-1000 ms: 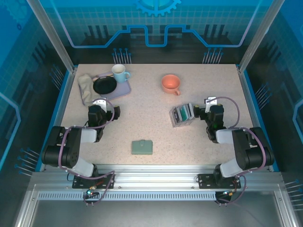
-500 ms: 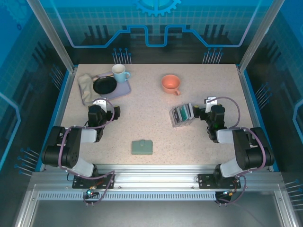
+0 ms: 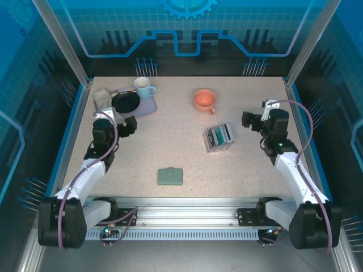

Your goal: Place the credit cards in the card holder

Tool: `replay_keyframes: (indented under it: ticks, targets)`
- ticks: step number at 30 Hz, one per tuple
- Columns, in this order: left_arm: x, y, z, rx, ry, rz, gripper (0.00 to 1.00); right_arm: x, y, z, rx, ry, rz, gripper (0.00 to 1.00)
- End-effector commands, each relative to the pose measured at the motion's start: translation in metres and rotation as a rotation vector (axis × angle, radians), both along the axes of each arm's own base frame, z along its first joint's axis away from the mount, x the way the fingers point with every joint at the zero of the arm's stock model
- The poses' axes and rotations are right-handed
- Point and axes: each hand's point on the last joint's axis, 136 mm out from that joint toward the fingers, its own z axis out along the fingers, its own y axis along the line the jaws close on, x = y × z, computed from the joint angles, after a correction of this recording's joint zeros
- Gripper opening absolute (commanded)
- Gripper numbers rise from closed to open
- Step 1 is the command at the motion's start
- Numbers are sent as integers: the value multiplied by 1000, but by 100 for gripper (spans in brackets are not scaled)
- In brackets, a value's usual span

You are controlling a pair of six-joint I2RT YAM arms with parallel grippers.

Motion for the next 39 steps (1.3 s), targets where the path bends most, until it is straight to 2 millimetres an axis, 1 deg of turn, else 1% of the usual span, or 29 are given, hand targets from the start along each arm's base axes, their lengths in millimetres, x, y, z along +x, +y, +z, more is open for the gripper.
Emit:
replay_keyframes:
  ticks: [1,2,3,4,5,7,9,11,13,14,16,18,19,22,24,28,32,35,37,38,39]
  targets:
    - [-29,8,-3,-209,164,136,99,-39,47,2,240,213,197,100]
    - [-37,7,-4,-273,196,172,99,-44,67,13,309,208,290,99]
    - [-42,0,-4,-324,213,154,99,-52,89,22,370,203,403,95]
    - [-44,-9,-3,-358,222,110,99,-59,107,27,402,205,490,93]
    - [-48,-21,-3,-402,236,57,99,-68,126,29,414,221,572,92]
    - [-58,-35,-5,-499,276,20,99,-85,156,22,382,286,671,88]
    - [-67,-50,-10,-578,306,-37,99,-105,188,10,333,355,782,84]
    - [-77,-56,-14,-614,328,-55,99,-121,214,-4,298,429,863,79]
    - [-85,-56,-19,-628,333,-45,99,-134,236,-22,267,509,919,72]
    - [-89,-55,-19,-632,325,-39,99,-141,247,-30,245,544,954,70]
    - [-94,-56,-20,-640,299,-43,99,-154,269,-47,191,623,1013,62]
    - [-98,-53,-21,-636,289,-29,99,-164,289,-60,168,682,1064,54]
    - [-99,-53,-21,-630,282,-32,99,-169,300,-66,156,707,1090,53]
    - [-101,-53,-22,-622,291,-35,99,-185,326,-85,108,765,1145,50]
    - [-104,-53,-24,-604,306,-39,99,-195,340,-98,61,802,1166,49]
    - [-109,-47,-26,-574,308,-12,99,-204,360,-123,-15,868,1174,45]
    - [-113,-46,-25,-576,286,-12,99,-207,377,-143,-38,914,1176,45]
    - [-115,-51,-27,-582,294,-41,99,-205,388,-161,-31,952,1166,45]
    - [-116,-56,-26,-588,302,-71,99,-201,390,-173,-40,974,1137,44]
    - [-117,-58,-26,-591,305,-84,99,-198,389,-179,-50,979,1113,41]
    - [-117,-61,-25,-595,306,-101,99,-196,386,-186,-61,993,1081,40]
